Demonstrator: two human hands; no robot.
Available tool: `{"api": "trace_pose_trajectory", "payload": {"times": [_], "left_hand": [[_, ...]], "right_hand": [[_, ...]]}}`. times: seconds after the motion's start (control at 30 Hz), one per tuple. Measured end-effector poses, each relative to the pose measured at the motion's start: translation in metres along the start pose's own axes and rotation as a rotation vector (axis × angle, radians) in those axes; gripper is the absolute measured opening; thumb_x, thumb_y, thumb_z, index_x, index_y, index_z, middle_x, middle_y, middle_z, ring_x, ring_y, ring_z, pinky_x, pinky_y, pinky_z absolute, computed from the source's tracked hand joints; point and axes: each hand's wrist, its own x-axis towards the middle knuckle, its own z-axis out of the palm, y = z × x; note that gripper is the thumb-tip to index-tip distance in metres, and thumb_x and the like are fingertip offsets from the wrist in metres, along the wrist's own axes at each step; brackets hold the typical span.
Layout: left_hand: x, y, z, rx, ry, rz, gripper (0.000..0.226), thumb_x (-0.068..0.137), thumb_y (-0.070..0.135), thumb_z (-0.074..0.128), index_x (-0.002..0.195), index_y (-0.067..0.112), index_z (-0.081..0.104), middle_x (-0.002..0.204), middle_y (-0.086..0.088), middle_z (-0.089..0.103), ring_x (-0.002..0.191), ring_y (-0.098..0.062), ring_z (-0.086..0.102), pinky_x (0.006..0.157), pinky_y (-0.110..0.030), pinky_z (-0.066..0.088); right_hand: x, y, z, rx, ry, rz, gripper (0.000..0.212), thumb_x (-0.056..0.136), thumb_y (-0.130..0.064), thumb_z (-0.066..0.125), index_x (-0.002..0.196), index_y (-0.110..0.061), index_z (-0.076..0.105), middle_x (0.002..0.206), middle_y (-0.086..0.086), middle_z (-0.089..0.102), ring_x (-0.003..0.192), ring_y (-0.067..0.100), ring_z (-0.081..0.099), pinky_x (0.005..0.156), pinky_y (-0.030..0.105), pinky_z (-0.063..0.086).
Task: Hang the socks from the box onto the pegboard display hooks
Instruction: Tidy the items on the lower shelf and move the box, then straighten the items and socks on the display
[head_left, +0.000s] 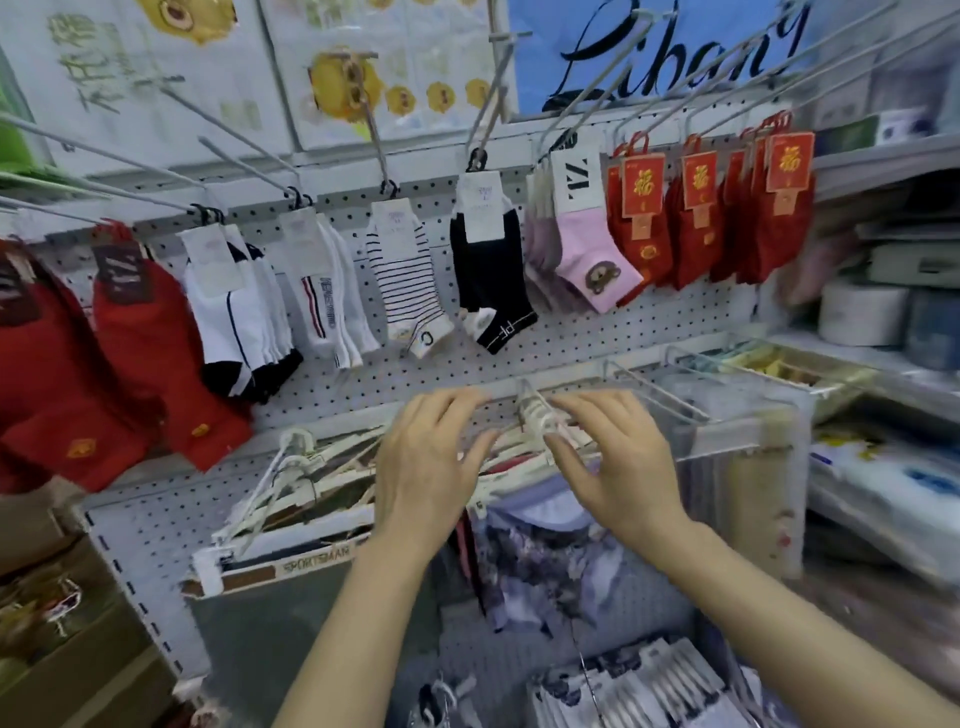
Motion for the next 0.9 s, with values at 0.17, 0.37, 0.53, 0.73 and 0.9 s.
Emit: {"api": "trace_pose_trajectory", "payload": {"times": [0.17, 0.37, 0.53, 0.73, 0.9], "left_hand": [[-0.058, 0.018, 0.007, -0.115, -0.116, -0.019, 0.032, 0.087, 0.027, 0.073, 0.117, 0.017, 0.068, 0.112, 0.001, 0.067, 0.102, -0.022, 0.061, 0.083, -0.037, 0.054], [-0.127, 0.054, 0.029, -0.213, -0.294, -0.005, 0.030, 0.089, 0.032, 0.070, 0.117, 0.022, 0.067, 0.111, 0.007, 0.066, 0.103, -0.016, 0.060, 0.080, -0.030, 0.051], [-0.172, 0.108, 0.061, -0.292, -0.427, 0.049, 0.028, 0.086, 0.029, 0.074, 0.112, 0.020, 0.068, 0.106, 0.004, 0.067, 0.098, -0.018, 0.061, 0.075, -0.030, 0.052], [-0.212, 0.190, 0.119, -0.411, -0.619, 0.092, 0.027, 0.084, 0.030, 0.075, 0.110, 0.024, 0.068, 0.105, 0.008, 0.067, 0.094, -0.016, 0.061, 0.076, -0.031, 0.052], [-0.230, 0.272, 0.171, -0.498, -0.759, 0.158, 0.027, 0.082, 0.028, 0.072, 0.108, 0.027, 0.067, 0.106, 0.008, 0.066, 0.096, -0.019, 0.063, 0.077, -0.032, 0.053]], "right_hand": [[-0.068, -0.023, -0.024, -0.124, -0.123, 0.127, 0.034, 0.093, -0.031, 0.058, 0.118, -0.009, 0.067, 0.108, 0.003, 0.068, 0.101, 0.021, 0.057, 0.090, 0.032, 0.046], [-0.146, -0.027, -0.063, -0.251, -0.217, 0.272, 0.029, 0.088, -0.023, 0.068, 0.113, -0.009, 0.068, 0.102, 0.004, 0.069, 0.095, 0.024, 0.060, 0.082, 0.034, 0.049], [-0.213, -0.010, -0.103, -0.354, -0.305, 0.421, 0.028, 0.083, -0.018, 0.075, 0.108, -0.008, 0.069, 0.095, 0.005, 0.069, 0.086, 0.027, 0.061, 0.075, 0.038, 0.053], [-0.292, 0.026, -0.165, -0.436, -0.409, 0.611, 0.025, 0.082, -0.023, 0.067, 0.104, -0.013, 0.069, 0.093, 0.001, 0.067, 0.084, 0.029, 0.061, 0.070, 0.037, 0.052], [-0.344, 0.066, -0.225, -0.523, -0.504, 0.721, 0.029, 0.074, -0.020, 0.075, 0.102, -0.014, 0.071, 0.087, 0.001, 0.066, 0.077, 0.028, 0.062, 0.066, 0.034, 0.051]]}}
